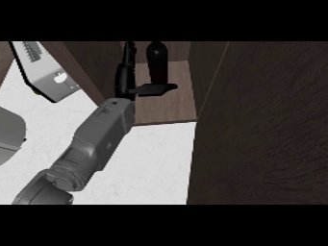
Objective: Pick up the wine, place it into the cabinet and close the cabinet
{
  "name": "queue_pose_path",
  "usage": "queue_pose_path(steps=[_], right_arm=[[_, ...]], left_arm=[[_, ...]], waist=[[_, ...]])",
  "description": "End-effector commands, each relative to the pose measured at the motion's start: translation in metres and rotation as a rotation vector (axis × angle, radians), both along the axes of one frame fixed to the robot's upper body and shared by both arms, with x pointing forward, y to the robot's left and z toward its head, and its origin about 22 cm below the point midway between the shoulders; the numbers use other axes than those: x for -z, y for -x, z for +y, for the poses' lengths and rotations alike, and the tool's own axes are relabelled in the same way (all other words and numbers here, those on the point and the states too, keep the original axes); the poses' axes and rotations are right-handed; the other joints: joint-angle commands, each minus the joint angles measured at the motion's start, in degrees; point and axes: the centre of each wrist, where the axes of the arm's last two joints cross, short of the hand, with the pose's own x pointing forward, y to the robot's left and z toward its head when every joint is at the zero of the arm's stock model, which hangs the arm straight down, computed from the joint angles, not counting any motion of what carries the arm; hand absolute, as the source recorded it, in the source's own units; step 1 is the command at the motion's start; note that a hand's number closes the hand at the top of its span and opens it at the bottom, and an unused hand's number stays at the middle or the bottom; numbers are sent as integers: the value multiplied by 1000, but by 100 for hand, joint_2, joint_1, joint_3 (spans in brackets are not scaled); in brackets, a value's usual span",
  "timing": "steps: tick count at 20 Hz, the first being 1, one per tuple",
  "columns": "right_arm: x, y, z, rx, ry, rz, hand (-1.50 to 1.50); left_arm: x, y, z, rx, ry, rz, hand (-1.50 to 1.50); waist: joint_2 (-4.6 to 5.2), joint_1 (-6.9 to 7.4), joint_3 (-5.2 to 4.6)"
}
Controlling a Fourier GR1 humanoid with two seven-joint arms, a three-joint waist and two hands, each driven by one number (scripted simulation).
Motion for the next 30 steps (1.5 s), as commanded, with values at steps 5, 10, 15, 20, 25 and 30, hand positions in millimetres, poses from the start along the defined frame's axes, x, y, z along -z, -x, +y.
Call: queue_pose_path(steps=[5, 10, 15, 20, 25, 30], right_arm=[[-8, 7, 8, -25, -9, -10, -150], [-7, 12, -6, -7, -17, -3, -150], [-6, 9, 14, -34, -35, -21, -150], [-4, 8, 0, -11, -38, 4, -150], [-19, 15, 2, 31, -34, 0, -150], [-12, 4, -13, 52, -23, -4, -150]], left_arm=[[10, 5, 6, 1, 80, 16, -150], [19, 11, 10, 1, 147, 34, -150], [34, 21, 15, 13, 175, 29, -150], [38, 30, 9, 29, 164, 39, -150], [36, 48, -13, 75, 169, 30, -150], [45, 95, -41, 102, 154, 56, -150]], waist=[[-43, 67, -6], [-83, 79, 2], [-90, 0, -2], [-144, 49, 4], [-150, 201, -2], [-155, 338, 6]])
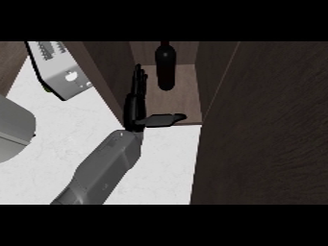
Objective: Pick up the wine, place it into the cabinet and close the cabinet
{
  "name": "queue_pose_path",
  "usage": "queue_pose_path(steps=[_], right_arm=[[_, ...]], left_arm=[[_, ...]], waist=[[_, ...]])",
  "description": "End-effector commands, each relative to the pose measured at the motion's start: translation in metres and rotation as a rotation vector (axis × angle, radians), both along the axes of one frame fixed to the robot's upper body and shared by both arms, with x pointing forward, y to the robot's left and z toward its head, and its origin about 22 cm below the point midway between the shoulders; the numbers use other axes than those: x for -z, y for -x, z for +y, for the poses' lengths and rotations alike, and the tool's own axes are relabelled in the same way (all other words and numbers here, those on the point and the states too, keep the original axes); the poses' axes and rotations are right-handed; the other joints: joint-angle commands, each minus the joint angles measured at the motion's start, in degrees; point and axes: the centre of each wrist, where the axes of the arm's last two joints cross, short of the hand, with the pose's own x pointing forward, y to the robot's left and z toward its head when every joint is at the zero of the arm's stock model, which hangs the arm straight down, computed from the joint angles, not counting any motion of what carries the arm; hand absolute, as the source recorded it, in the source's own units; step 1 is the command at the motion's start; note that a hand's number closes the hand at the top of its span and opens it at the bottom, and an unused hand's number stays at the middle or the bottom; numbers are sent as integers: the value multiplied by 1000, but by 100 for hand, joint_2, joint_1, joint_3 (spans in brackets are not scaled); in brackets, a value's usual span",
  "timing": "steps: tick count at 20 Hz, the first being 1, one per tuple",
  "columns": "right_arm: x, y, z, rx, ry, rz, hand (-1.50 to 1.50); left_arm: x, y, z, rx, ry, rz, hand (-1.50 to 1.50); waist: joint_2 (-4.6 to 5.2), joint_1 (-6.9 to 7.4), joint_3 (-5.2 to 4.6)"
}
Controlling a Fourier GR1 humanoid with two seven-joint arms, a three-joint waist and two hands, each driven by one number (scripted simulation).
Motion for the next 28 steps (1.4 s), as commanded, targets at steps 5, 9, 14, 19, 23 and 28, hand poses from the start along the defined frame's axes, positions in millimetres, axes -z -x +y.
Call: queue_pose_path(steps=[5, 9, 14, 19, 23, 28], right_arm=[[-15, 20, -8, 34, -16, -38, -150], [-3, 8, -18, 42, -17, -14, -150], [-6, 18, -5, 36, -27, -17, -150], [-13, 29, -13, 21, -6, -40, -150], [7, 9, -21, 27, -11, -30, -150], [-3, 5, -10, -77, 0, 38, -150]], left_arm=[[-11, 63, -40, 9, -5, -23, -150], [-19, 91, -37, 45, 28, -63, -150], [-28, 131, -41, 16, 87, -55, -150], [-44, 143, -16, -33, 61, -54, -150], [-45, 164, -5, -32, 79, -76, -150], [-56, 194, 13, 52, 78, -85, -150]], waist=[[-14, 157, 1], [-10, 207, 6], [-14, 216, 2], [-7, 191, 3], [6, 188, 5], [6, 207, 3]])
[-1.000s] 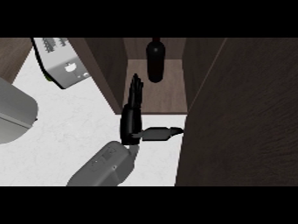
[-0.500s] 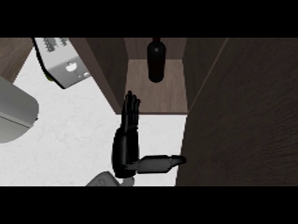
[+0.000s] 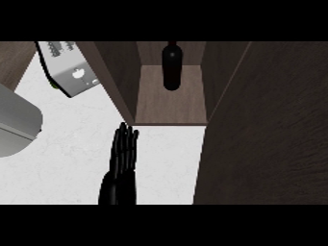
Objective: Pick up the wine, place it into the cabinet and close the cabinet
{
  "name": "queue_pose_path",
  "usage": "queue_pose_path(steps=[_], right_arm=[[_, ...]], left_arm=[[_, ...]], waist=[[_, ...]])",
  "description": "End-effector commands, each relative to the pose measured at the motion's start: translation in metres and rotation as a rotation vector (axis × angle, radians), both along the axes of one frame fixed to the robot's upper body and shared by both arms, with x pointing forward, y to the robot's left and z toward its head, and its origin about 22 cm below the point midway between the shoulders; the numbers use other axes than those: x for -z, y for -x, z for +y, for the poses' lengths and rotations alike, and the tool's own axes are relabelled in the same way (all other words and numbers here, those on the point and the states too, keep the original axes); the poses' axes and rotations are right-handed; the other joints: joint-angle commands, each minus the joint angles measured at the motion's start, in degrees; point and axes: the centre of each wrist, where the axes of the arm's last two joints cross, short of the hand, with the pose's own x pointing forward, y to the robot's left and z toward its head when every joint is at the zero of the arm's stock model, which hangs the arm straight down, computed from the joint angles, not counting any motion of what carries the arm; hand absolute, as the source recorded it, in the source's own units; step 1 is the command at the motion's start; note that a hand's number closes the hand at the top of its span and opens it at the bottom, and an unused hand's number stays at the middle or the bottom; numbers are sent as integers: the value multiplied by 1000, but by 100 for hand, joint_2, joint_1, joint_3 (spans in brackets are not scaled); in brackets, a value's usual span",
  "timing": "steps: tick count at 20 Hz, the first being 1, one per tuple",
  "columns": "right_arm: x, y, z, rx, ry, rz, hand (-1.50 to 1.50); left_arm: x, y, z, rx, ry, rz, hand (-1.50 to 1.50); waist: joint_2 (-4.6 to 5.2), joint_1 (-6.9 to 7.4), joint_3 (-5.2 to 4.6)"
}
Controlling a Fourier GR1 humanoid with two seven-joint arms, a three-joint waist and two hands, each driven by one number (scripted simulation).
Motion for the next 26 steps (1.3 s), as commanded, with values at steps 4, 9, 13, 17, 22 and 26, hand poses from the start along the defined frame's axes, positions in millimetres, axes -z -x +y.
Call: queue_pose_path(steps=[4, 9, 13, 17, 22, 26], right_arm=[[-9, 16, -8, -128, 0, 32, 150], [0, 38, -5, -170, 54, 37, 150], [5, 29, -4, -193, 70, 26, 150], [9, 36, 15, -295, -18, 152, 150], [3, 44, 27, -360, -53, 200, 150], [11, 47, 32, -461, -3, 189, 150]], left_arm=[[-17, 42, 37, 82, -11, -21, -150], [-27, 44, 61, 130, -5, -27, -150], [-40, 44, 89, 139, -32, -24, -150], [-36, 38, 117, 106, -31, -32, -150], [-44, 33, 129, 65, -24, -68, -150], [-53, 41, 164, 48, -28, -70, -150]], waist=[[-1, 12, 0], [-9, -32, 2], [1, -16, 2], [-8, 6, -7], [-6, 4, -6], [-19, 39, -3]])
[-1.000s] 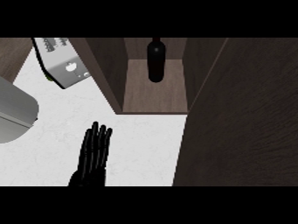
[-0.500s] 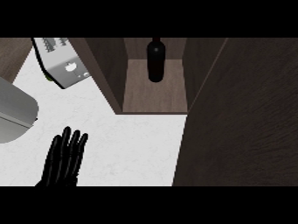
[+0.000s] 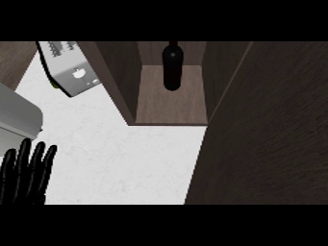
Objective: Pick up the wine, place it into the cabinet and close the cabinet
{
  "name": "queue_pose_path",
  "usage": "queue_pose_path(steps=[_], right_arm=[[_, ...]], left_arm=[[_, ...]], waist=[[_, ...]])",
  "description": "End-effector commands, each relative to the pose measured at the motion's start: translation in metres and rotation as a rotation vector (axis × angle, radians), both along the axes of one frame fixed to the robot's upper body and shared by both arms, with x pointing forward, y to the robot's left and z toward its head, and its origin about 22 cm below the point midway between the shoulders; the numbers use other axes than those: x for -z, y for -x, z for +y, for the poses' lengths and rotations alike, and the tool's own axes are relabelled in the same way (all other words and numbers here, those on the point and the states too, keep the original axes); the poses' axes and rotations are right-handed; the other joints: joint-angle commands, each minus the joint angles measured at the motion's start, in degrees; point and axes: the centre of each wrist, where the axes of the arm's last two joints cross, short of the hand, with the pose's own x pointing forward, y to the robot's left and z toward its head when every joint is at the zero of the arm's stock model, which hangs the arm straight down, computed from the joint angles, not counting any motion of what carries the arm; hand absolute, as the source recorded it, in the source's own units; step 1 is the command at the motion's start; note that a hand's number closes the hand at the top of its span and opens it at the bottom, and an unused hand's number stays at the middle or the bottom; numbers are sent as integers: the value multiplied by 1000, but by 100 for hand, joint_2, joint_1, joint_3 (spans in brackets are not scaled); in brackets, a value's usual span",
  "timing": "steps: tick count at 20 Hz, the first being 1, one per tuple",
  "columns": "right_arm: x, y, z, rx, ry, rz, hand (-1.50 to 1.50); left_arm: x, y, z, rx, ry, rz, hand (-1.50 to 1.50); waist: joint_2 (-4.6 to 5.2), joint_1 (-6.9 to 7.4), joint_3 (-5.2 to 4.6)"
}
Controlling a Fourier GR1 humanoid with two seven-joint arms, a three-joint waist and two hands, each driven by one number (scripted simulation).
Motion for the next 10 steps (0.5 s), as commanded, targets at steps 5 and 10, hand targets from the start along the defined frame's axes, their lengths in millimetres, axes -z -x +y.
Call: queue_pose_path(steps=[5, 10], right_arm=[[-17, 34, 27, -237, -20, -66, 150], [-20, 46, 51, -266, -38, -80, 150]], left_arm=[[-16, 1, 41, -56, 28, -12, -150], [-7, -13, 76, -81, -18, 1, -150]], waist=[[-16, -10, -4], [-24, -69, -13]])
